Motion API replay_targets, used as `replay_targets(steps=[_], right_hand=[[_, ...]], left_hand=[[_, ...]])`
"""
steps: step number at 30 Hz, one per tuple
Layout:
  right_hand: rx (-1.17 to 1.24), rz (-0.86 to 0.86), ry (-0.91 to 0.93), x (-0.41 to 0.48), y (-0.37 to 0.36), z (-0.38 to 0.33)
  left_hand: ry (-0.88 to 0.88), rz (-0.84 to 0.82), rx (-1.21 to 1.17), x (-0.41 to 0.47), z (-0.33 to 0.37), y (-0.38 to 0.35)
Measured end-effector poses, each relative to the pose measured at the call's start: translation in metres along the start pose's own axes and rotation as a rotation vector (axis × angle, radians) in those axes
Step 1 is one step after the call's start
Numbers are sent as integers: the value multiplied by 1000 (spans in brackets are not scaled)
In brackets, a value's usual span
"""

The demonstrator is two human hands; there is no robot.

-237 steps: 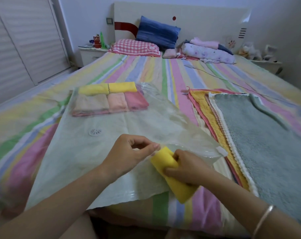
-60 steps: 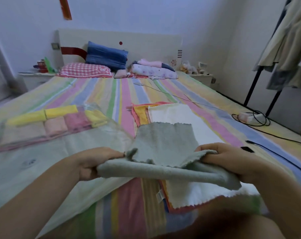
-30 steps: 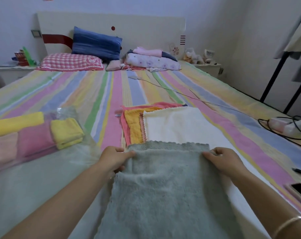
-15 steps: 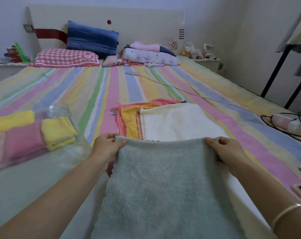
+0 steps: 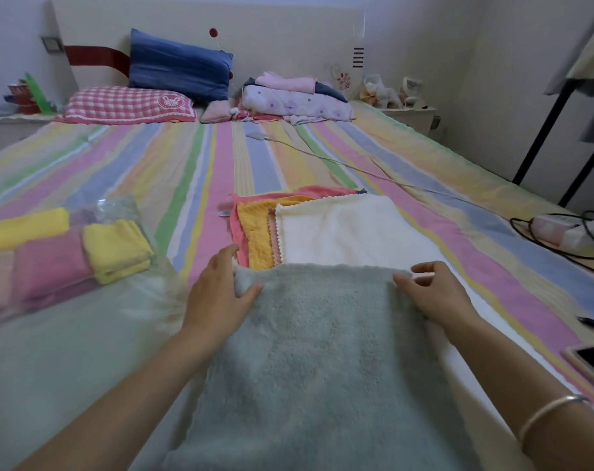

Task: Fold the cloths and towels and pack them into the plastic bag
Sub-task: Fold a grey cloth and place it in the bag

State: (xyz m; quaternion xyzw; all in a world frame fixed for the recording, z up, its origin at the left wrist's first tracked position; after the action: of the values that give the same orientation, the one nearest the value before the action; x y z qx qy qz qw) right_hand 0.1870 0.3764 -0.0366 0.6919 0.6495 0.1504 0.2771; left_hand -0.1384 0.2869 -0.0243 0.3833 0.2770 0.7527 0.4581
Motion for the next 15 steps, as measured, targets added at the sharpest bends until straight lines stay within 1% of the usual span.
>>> replay_targets(steps=[2, 3, 5, 7, 9, 12, 14, 15], right_hand=[[-32, -33, -49, -23, 6, 6], [-51, -53, -71, -38, 10, 10], [-64, -106, -106, -69, 15, 19], [-56, -153, -130, -102, 21, 28], [-37, -191, -144, -135, 26, 36], [20, -217, -147, -176, 31, 47], [101, -215, -159, -196, 33, 52], [151, -207, -161, -203, 33, 55]], left_hand=[[-112, 69, 77, -31, 17, 20], [-98, 83, 105, -51, 19, 29], [53, 34, 121, -87, 10, 44], [209, -75, 122, -118, -9, 49], [301, -158, 122, -139, -26, 52], [387, -219, -100, -160, -33, 51], [389, -184, -177, -169, -27, 54], [420, -171, -234, -173, -24, 55]])
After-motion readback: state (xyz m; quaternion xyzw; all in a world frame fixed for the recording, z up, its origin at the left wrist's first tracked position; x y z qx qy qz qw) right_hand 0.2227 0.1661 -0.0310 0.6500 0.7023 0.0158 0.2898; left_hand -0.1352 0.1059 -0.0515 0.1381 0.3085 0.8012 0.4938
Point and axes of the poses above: each hand's wrist, its own x-axis towards the middle knuckle, its own y-axis out of the back of the hand, z = x × y, the point moved 6 cm from there along x, towards the middle knuckle, and after that the axes turned 2 degrees about -y, right-handed, at the moved point
